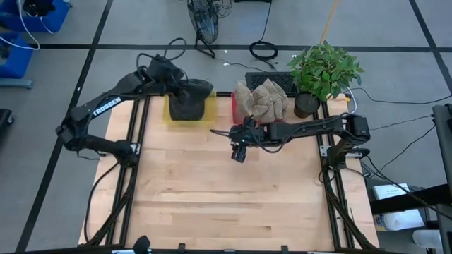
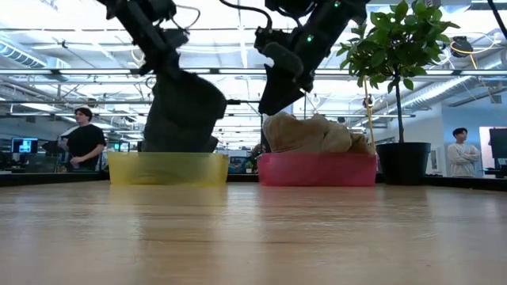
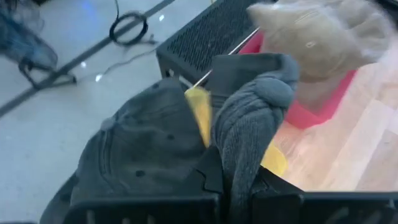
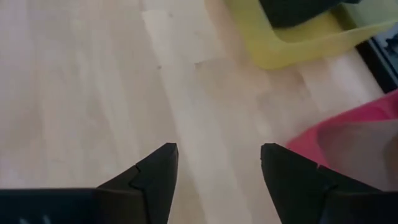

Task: Pick & Place hat
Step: Put the black cap into the yellow bin

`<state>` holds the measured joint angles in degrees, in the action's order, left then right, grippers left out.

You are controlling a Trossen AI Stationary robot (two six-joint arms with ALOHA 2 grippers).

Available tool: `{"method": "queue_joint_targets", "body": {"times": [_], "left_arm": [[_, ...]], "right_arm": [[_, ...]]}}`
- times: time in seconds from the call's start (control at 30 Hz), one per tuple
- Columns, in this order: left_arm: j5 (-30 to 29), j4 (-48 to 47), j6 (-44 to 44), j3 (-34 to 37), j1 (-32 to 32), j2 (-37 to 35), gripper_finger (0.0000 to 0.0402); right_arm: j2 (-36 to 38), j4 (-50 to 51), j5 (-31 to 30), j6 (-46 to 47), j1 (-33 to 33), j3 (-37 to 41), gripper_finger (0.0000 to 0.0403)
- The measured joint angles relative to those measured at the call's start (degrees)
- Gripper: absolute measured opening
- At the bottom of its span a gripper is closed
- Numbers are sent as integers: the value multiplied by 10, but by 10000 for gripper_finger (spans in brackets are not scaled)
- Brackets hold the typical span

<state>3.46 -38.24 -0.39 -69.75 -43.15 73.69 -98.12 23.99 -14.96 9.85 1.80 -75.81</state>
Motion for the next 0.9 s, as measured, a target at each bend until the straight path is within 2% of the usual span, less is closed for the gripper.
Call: {"method": "queue_joint_targets", "body": {"times": [0.27,0.47,0.6,0.73,0.9], "left_arm": [[12,41,-41,55,-14,33,5],[12,115,-75,114,-28,37,5],[-6,135,-81,143,-44,37,10],[-36,139,-120,152,-62,37,38],[-4,147,-121,152,-78,36,95]], "right_arm": [[3,2,0,-2,43,0,210],[3,2,0,-5,57,0,210],[3,-9,0,-10,65,0,210],[3,-37,0,-14,69,0,210],[3,-56,0,-20,69,0,210]]}}
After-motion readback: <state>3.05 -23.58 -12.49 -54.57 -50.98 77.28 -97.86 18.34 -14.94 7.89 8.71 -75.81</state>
